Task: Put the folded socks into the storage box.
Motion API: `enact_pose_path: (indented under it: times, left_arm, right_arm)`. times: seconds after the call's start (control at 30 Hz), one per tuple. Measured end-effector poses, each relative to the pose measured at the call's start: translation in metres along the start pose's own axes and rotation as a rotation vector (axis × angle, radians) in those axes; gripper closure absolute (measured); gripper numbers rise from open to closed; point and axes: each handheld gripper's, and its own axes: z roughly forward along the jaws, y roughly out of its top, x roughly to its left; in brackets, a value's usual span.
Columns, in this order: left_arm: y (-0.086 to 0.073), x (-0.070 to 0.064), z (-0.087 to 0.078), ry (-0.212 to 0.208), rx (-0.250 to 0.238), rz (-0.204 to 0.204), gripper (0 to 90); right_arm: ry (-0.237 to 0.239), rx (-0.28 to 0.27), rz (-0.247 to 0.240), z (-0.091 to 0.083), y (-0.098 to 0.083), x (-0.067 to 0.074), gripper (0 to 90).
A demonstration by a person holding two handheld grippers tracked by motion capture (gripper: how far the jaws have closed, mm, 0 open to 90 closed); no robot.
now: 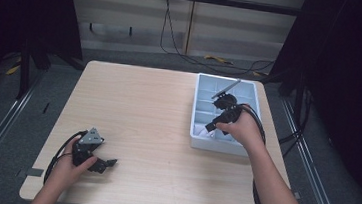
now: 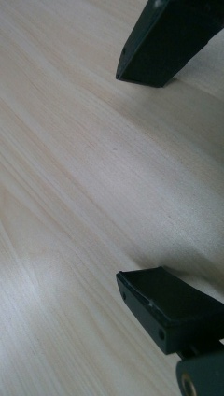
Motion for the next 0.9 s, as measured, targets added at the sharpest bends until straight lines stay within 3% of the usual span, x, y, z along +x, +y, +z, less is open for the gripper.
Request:
enact_pose_path:
  times: [0.43, 0.9]
  left_arm:
    - [0.000, 0.000, 0.000, 0.001, 0.000, 0.000, 4.4]
    - [0.000, 0.000, 0.000, 0.001, 0.000, -0.001, 4.4]
  right_arm:
    - [-0.003, -0.058, -0.019, -0.010, -0.002, 0.009, 24.3]
    - [0.051, -0.092, -0.075, -0.006, 0.000, 0.035, 21.0]
